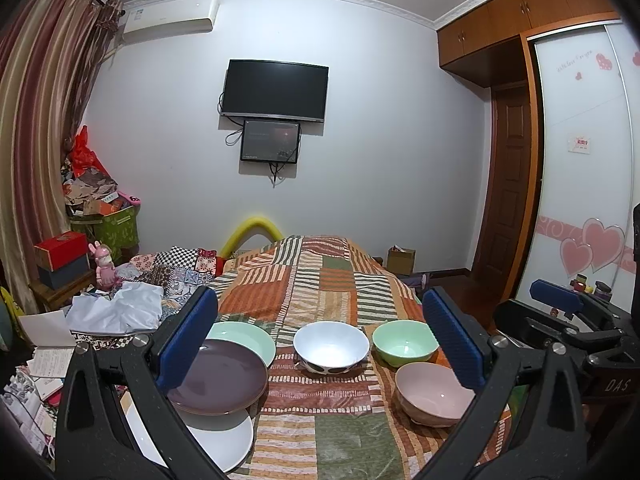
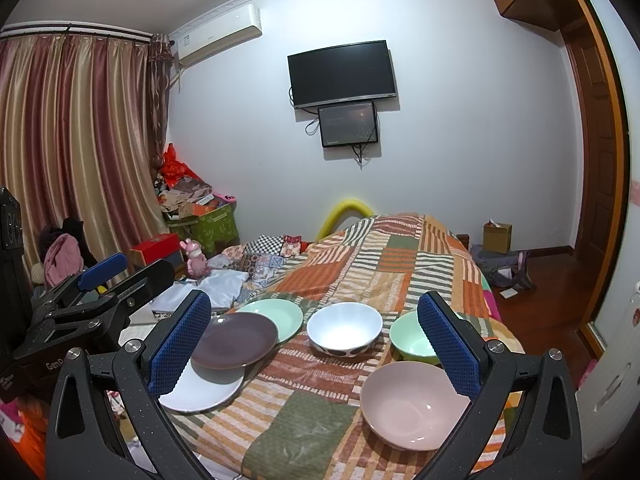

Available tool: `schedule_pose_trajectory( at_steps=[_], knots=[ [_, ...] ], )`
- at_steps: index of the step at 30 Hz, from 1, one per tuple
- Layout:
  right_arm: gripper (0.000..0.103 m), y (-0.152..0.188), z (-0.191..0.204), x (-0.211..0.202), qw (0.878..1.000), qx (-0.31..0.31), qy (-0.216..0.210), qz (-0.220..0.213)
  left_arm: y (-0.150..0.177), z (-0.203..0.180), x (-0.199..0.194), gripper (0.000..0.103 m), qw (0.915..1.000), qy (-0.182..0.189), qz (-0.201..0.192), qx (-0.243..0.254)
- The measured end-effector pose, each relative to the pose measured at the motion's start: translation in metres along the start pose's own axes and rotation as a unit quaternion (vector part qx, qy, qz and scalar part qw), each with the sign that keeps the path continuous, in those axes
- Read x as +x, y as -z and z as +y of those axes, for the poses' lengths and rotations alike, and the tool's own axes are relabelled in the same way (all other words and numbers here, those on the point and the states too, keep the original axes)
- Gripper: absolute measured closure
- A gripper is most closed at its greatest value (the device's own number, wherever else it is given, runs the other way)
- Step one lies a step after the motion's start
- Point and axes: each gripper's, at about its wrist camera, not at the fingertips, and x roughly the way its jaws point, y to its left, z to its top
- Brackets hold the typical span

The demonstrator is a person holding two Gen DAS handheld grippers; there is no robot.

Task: Organize plates and bowls

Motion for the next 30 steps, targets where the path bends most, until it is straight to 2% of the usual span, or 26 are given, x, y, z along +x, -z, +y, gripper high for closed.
schedule_pose_trajectory(
  at_steps=[30],
  knots=[
    [0.000, -0.0044, 0.0039, -0.0002, 1.000, -0.002, 0.000, -0.001, -0.0001, -0.0032, -0.0019, 0.000, 1.0000, 0.005, -0.005, 0.001]
  ],
)
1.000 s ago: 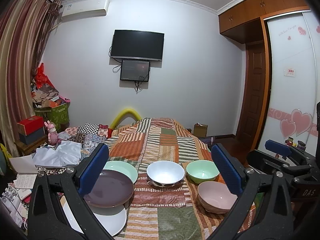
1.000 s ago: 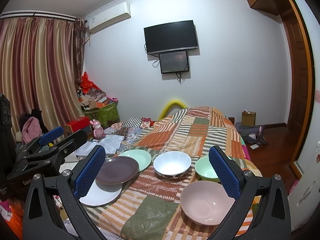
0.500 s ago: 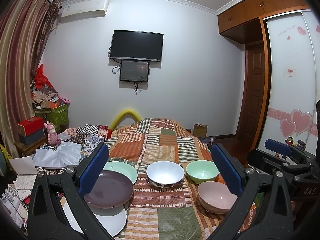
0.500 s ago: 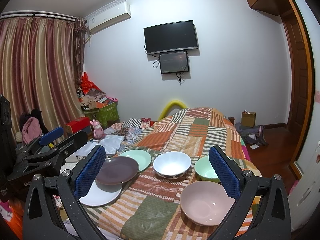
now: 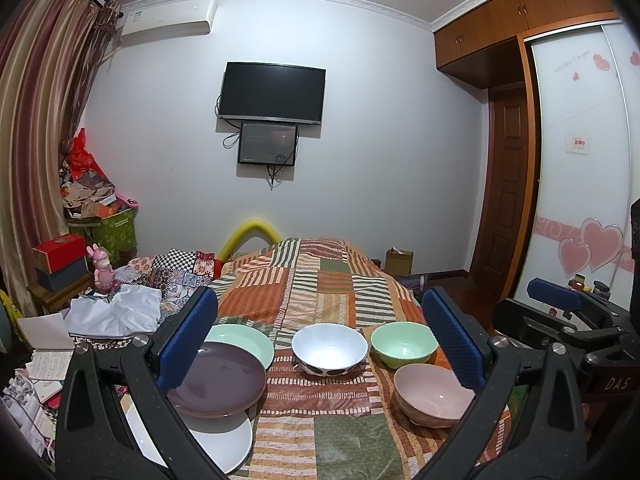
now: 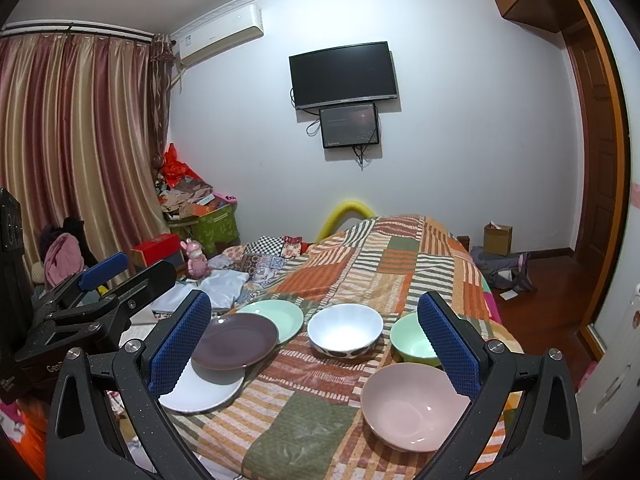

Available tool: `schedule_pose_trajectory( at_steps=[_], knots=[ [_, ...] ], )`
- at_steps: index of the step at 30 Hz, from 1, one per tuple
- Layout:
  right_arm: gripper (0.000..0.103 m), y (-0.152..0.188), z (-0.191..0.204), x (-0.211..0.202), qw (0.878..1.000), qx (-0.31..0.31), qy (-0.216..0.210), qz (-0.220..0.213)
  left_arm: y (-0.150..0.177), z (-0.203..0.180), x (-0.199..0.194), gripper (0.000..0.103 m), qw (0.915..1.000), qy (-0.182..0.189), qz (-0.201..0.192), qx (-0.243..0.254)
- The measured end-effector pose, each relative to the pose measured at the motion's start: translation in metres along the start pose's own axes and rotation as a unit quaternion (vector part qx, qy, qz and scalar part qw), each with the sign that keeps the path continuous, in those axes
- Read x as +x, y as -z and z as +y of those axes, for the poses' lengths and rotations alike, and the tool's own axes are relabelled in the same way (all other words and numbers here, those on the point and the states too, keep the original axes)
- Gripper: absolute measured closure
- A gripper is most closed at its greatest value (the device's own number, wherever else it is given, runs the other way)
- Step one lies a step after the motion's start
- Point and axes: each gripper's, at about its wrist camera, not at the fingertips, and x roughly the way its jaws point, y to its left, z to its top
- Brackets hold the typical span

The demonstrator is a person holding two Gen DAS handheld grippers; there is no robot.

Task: Organize plates and bowls

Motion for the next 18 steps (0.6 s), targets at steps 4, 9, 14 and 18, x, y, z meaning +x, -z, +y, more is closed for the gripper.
schedule_pose_trajectory(
  at_steps=[4, 9, 14, 18],
  knots=[
    [0.000, 0.0000, 0.0000, -0.0001, 1.000, 0.000, 0.000, 0.000, 0.0000, 0.0003, -0.0003, 0.000, 1.0000, 0.000, 0.001, 0.000],
    [0.000, 0.0006, -0.0001, -0.0003, 1.000, -0.001, 0.000, 0.000, -0.0003, 0.0007, 0.0000, 0.000, 1.0000, 0.000, 0.000, 0.000],
    [0.000, 0.0009, -0.0001, 0.0001, 1.000, -0.001, 0.001, 0.000, -0.0002, 0.0015, -0.0002, 0.000, 1.0000, 0.001, -0.001, 0.000],
    [0.000, -0.0019, 0.0016, -0.0029, 1.000, -0.002, 0.000, 0.000, -0.0004, 0.0013, 0.0005, 0.000, 1.0000, 0.000, -0.001, -0.001]
  ],
)
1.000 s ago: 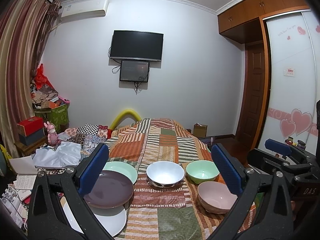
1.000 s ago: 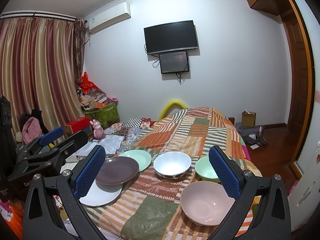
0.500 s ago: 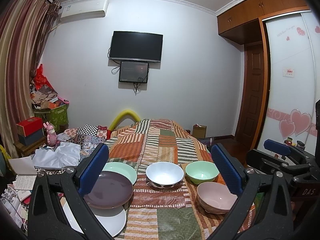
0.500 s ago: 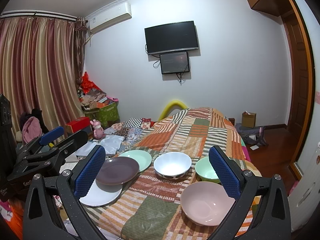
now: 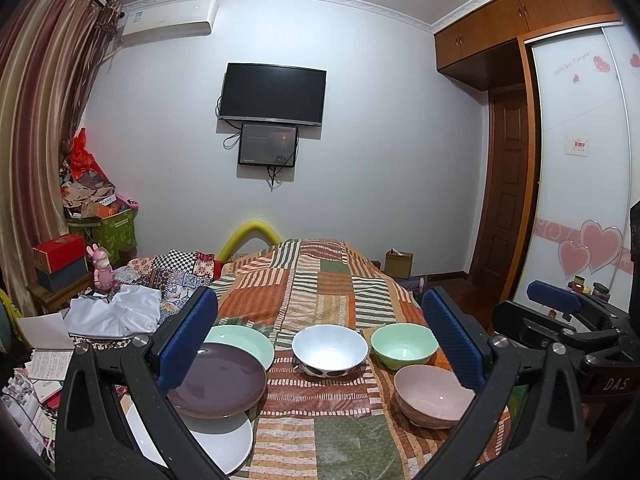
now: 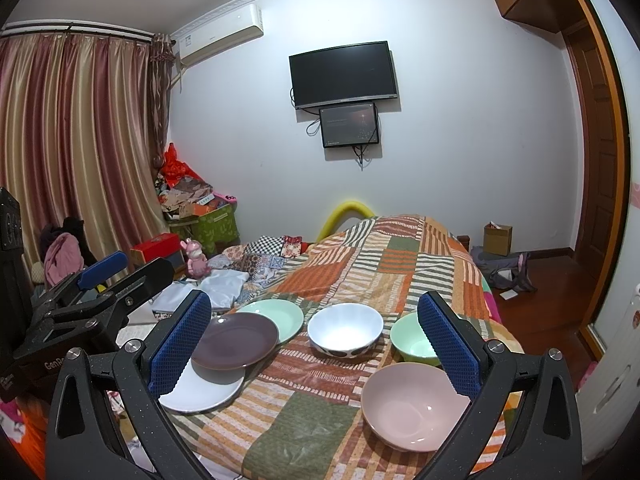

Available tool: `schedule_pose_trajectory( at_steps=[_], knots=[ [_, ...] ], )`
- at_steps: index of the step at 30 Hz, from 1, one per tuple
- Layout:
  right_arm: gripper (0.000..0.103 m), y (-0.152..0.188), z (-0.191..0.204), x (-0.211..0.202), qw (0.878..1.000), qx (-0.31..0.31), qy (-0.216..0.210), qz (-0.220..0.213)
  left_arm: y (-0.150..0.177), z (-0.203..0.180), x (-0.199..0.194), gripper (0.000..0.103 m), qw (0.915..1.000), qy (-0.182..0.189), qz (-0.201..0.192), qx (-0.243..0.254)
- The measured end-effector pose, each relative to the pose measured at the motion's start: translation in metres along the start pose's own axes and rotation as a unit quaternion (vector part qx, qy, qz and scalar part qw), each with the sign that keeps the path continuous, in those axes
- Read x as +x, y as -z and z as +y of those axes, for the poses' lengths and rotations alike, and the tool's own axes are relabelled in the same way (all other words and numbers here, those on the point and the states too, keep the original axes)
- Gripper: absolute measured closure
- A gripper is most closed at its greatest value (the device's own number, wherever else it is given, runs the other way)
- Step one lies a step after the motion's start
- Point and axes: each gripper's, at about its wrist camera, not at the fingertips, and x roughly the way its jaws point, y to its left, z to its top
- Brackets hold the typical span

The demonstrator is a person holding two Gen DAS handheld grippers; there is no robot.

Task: Organize plates and bowls

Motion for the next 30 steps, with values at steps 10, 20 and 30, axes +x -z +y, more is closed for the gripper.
schedule_pose_trajectory(
  at_steps=[10, 20, 30],
  knots=[
    [0.000, 0.003, -0.002, 0.004, 1.000, 0.000, 0.000, 0.004, 0.002, 0.004, 0.003, 0.000, 1.0000, 0.002, 0.003, -0.003],
    [0.000, 0.015, 0.001, 0.030, 0.999, -0.002, -0.009, 0.034, 0.013, 0.025, 0.020, 0.000, 0.9995, 0.000, 0.031, -0.012],
    [0.000, 0.036, 0.022, 0.086, 0.995, -0.012, -0.034, 0.095, 0.040, 0.082, 0.058, 0.000, 0.9943, -0.042, 0.094, -0.025]
  ],
)
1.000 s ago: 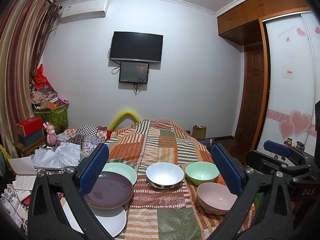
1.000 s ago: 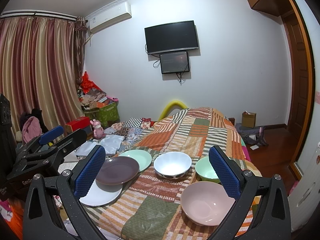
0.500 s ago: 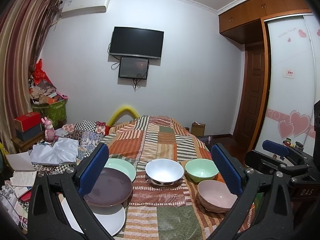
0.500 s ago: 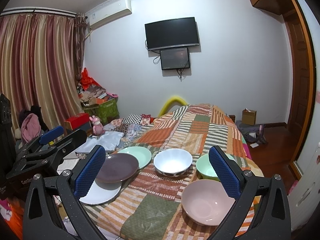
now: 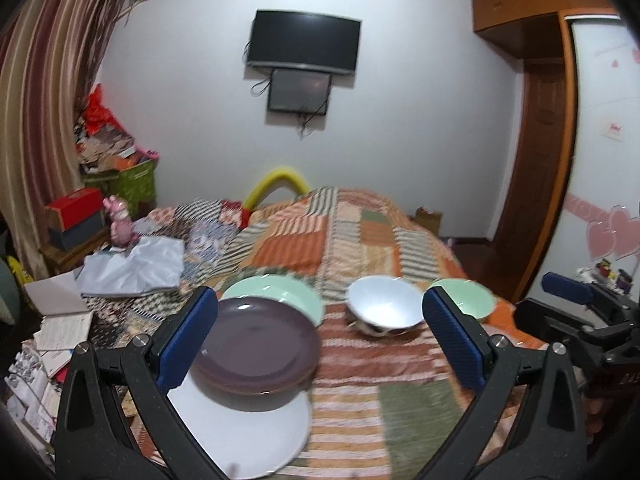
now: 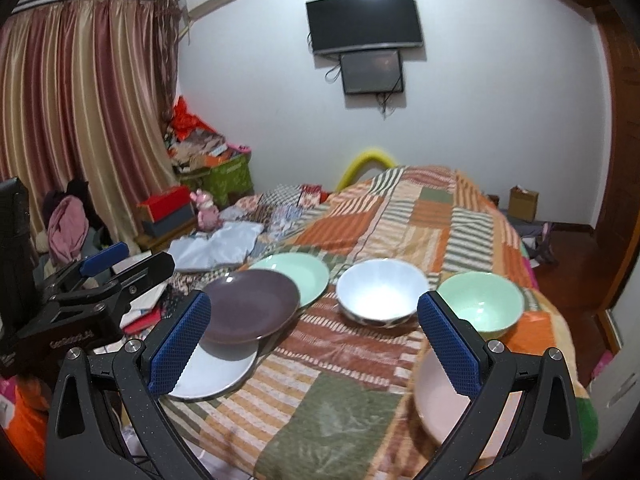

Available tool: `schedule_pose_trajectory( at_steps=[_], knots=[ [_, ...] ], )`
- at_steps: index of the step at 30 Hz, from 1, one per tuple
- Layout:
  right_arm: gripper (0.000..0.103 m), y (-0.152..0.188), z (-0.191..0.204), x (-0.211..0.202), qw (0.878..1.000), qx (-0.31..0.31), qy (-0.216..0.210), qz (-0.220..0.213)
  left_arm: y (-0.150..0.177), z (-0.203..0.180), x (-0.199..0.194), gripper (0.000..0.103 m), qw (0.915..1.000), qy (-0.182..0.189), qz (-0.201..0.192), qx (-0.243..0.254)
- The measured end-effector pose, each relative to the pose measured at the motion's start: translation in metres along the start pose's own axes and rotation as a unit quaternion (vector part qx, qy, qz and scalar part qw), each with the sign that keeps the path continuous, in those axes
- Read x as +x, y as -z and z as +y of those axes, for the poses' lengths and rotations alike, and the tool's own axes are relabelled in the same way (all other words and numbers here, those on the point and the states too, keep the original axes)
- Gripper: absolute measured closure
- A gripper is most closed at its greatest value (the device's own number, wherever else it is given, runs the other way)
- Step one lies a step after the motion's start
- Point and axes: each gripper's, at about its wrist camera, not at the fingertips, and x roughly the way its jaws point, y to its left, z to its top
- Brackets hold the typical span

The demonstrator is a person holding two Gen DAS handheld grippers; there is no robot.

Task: Organize plates and bowls

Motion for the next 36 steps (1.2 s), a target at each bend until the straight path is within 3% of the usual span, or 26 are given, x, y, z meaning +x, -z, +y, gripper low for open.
schedule_pose_trajectory(
  at_steps=[5, 7, 16, 20, 28, 33, 36],
  knots=[
    [0.000, 0.003, 0.008, 0.028, 0.999, -0.012, -0.008, 0.031, 0.010, 0.036, 0.030, 0.017, 0.9987, -0.028, 0.039, -0.015],
    [0.001, 0.003, 0.012, 0.041, 0.999, -0.013, -0.013, 0.046, 0.014, 0.049, 0.042, 0.019, 0.9977, -0.039, 0.053, -0.017],
    [0.017, 0.011, 0.017, 0.102, 0.993, -0.010, -0.027, 0.117, 0.026, 0.112, 0.096, 0.025, 0.9902, -0.058, 0.118, -0.046],
    [0.026, 0.016, 0.018, 0.128, 0.988, -0.006, -0.033, 0.149, 0.034, 0.133, 0.122, 0.034, 0.9850, -0.069, 0.152, -0.043],
    [0.041, 0.025, 0.024, 0.175, 0.979, -0.002, -0.041, 0.202, 0.055, 0.167, 0.165, 0.060, 0.9731, -0.051, 0.216, -0.061],
    [0.053, 0.030, 0.024, 0.198, 0.973, 0.003, -0.038, 0.226, 0.062, 0.175, 0.183, 0.063, 0.9683, -0.039, 0.237, -0.069],
    [0.055, 0.032, 0.026, 0.206, 0.971, 0.010, -0.042, 0.235, 0.065, 0.179, 0.189, 0.063, 0.9665, -0.029, 0.244, -0.074]
  ],
)
